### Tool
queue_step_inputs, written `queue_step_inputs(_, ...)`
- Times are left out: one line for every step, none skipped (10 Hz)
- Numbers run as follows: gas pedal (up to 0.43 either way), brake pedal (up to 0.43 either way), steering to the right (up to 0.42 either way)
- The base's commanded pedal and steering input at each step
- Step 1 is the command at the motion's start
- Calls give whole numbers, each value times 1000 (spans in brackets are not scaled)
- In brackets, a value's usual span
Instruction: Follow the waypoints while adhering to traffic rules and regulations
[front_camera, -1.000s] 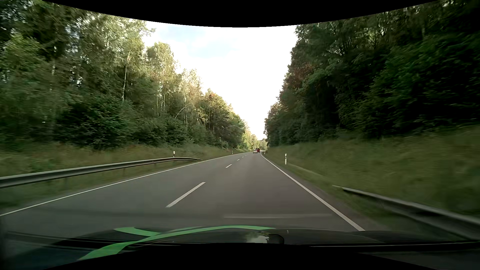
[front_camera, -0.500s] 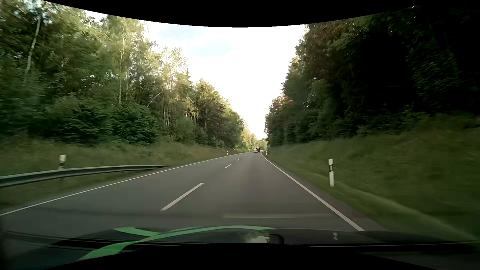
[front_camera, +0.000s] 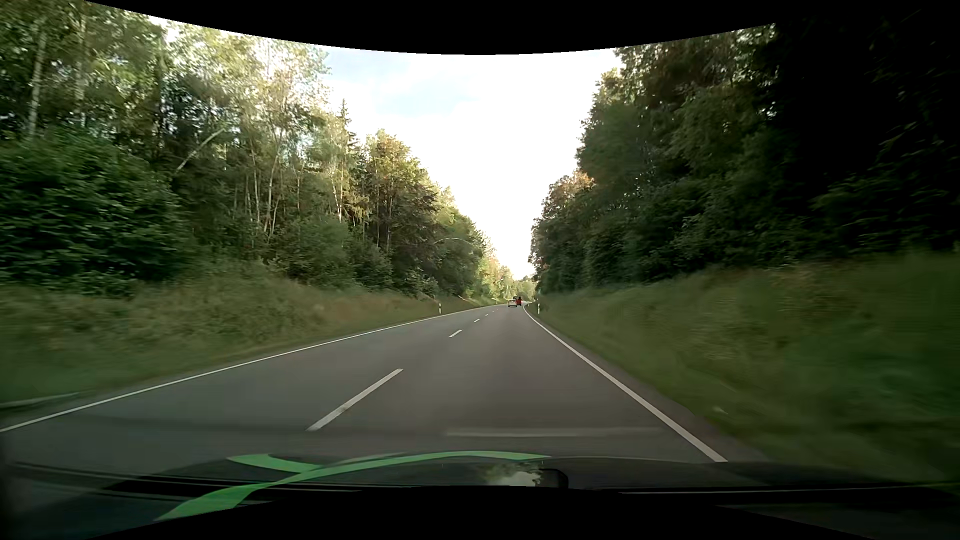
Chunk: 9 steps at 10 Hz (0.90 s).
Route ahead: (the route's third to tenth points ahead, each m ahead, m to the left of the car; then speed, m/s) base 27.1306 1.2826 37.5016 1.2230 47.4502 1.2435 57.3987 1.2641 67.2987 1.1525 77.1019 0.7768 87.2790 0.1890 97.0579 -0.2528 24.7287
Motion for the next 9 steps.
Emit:
queue_step_inputs(350,0,-1)
queue_step_inputs(358,0,-1)
queue_step_inputs(358,0,0)
queue_step_inputs(370,0,0)
queue_step_inputs(370,0,0)
queue_step_inputs(370,0,0)
queue_step_inputs(370,0,0)
queue_step_inputs(370,0,0)
queue_step_inputs(370,0,0)
